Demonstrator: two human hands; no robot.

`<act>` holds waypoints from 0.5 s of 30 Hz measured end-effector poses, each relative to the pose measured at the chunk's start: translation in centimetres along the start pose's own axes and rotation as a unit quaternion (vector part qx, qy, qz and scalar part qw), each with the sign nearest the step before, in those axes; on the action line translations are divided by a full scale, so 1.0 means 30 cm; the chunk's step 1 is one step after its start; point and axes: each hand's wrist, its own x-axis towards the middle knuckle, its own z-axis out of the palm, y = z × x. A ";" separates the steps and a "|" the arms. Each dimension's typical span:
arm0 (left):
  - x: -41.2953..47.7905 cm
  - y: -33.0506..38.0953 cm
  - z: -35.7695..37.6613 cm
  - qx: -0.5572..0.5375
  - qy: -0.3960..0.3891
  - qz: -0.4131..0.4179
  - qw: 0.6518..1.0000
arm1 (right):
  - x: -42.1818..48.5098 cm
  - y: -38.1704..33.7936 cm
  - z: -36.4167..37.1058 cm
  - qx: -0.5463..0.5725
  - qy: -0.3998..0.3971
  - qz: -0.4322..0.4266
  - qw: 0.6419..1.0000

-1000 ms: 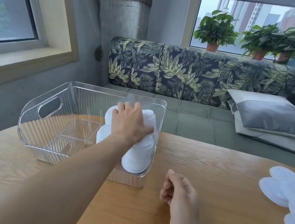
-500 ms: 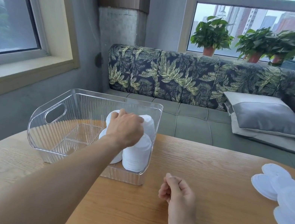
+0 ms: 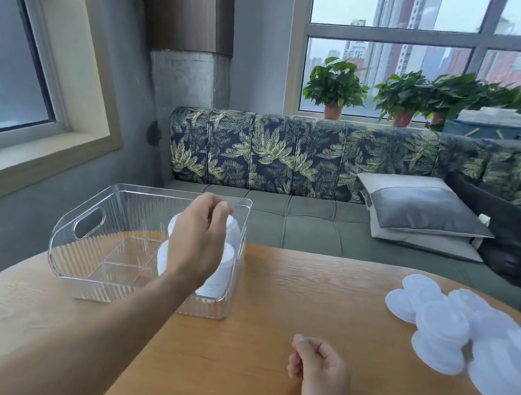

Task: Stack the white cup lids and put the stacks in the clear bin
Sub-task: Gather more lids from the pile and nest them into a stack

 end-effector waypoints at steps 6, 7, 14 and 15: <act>-0.406 0.005 0.118 -0.026 -0.123 -0.019 0.992 | -0.069 -0.017 -0.239 -0.147 0.058 -0.074 0.985; -0.471 -0.006 0.147 -0.008 -0.155 -0.019 0.988 | -0.079 -0.021 -0.283 -0.165 0.073 -0.080 0.980; -0.734 0.013 0.349 0.071 -0.261 -0.033 0.962 | -0.118 -0.050 -0.581 -0.257 0.113 -0.107 0.954; -0.754 0.023 0.372 0.082 -0.275 -0.033 0.957 | -0.121 -0.050 -0.614 -0.271 0.107 -0.106 0.951</act>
